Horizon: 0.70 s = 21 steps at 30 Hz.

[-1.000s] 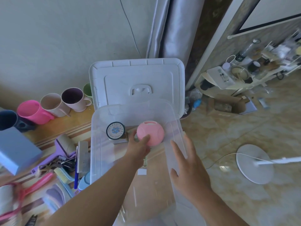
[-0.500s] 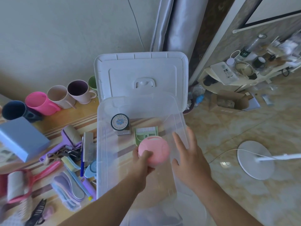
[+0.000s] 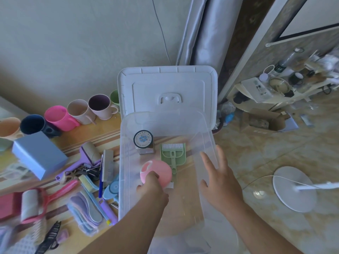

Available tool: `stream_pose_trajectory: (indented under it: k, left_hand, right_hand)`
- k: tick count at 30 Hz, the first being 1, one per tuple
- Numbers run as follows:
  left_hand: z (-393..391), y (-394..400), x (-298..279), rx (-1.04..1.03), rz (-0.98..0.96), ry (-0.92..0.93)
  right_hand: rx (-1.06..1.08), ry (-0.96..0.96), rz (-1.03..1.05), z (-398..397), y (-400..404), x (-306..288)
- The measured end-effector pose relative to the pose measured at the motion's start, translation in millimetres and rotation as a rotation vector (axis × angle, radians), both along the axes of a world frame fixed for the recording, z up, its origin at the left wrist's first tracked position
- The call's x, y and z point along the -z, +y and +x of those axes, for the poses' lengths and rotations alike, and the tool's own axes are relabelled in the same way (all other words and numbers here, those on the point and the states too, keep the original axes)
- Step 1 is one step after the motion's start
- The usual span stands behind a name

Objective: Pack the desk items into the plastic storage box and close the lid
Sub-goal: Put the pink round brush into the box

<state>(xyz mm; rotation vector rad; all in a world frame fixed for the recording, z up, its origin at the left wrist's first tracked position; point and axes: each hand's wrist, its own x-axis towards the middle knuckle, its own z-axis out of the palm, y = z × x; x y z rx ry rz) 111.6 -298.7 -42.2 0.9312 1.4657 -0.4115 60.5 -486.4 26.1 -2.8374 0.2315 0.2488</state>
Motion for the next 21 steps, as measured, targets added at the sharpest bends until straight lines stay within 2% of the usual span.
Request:
stream_pose_trajectory:
  k: [3, 7, 9, 13, 14, 16, 18, 19, 20, 21]
  left_hand:
    - [7, 5, 4, -0.011, -0.119, -0.053]
    - [15, 14, 15, -0.039, -0.003, -0.157]
    - [17, 14, 13, -0.049, -0.004, -0.158]
    - [12, 10, -29, 0.021, -0.193, -0.166]
    - [10, 16, -46, 0.05, -0.263, -0.222]
    - [4, 41, -80, 0.18, -0.348, -0.474]
    - [-4, 86, -104, 0.369, -0.23, -0.826]
    - [-8, 115, -111, 0.479, -0.058, -0.942]
    - [-12, 146, -112, 0.586, 0.152, -0.97]
    - [-17, 177, -106, 0.685, 0.354, -0.917]
  right_hand:
    - [0.0, -0.011, -0.005, 0, 0, 1]
    - [0.011, -0.012, 0.003, 0, 0, 2]
    - [0.018, -0.022, 0.0, 0, 1, 3]
    - [0.022, -0.024, -0.012, 1, 1, 3]
    - [0.021, -0.02, -0.012, 2, 2, 3]
    - [0.021, -0.007, -0.013, 3, 3, 0]
    - [0.031, 0.001, -0.022, 3, 6, -5]
    - [0.029, -0.009, -0.041, 4, 11, -9]
    - [0.011, -0.045, -0.061, 5, 16, -13]
    - [-0.019, -0.112, -0.071, 8, 24, -16]
